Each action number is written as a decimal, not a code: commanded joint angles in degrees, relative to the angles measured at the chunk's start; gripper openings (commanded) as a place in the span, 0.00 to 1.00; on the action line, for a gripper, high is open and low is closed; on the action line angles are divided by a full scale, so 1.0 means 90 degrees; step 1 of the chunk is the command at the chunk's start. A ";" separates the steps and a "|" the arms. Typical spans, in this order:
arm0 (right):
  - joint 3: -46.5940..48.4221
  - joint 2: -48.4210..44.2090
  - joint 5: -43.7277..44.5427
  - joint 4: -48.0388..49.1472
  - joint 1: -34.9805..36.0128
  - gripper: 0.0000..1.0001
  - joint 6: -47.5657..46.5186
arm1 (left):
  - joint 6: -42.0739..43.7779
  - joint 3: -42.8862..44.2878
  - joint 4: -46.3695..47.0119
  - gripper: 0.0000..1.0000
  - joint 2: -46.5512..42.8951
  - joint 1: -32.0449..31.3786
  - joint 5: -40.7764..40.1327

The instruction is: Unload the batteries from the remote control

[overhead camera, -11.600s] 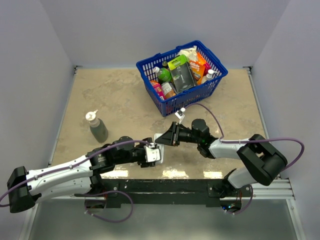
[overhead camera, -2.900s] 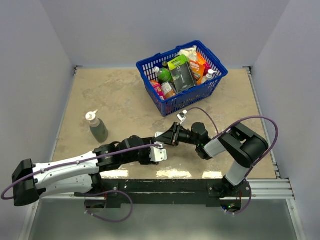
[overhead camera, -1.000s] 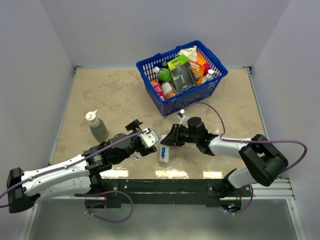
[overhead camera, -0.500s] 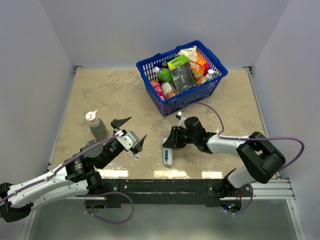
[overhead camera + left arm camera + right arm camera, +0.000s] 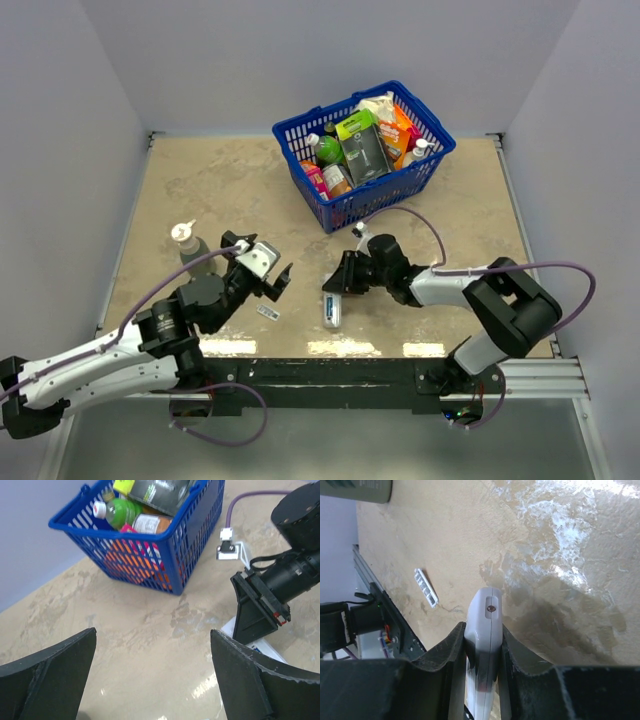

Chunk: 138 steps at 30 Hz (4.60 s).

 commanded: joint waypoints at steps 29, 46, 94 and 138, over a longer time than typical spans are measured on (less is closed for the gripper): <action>0.0866 -0.0354 0.2655 -0.1956 0.0171 0.58 0.1685 | -0.0382 0.0205 -0.0171 0.98 -0.0398 0.0008 -0.0725; 0.2389 -0.1009 0.6104 -0.7122 -0.1691 0.50 0.4253 | -0.0480 0.0215 -0.0190 0.93 -0.0535 -0.0002 -0.0754; 0.1082 -0.1526 0.6250 -0.7945 -0.7007 0.62 0.4186 | -0.0558 0.0156 -0.0102 0.88 -0.0340 -0.0012 -0.0481; 0.0525 -0.1497 0.6533 -0.7203 -0.7007 0.23 0.3952 | -0.0538 0.0166 -0.0132 0.86 -0.0369 -0.0012 -0.0608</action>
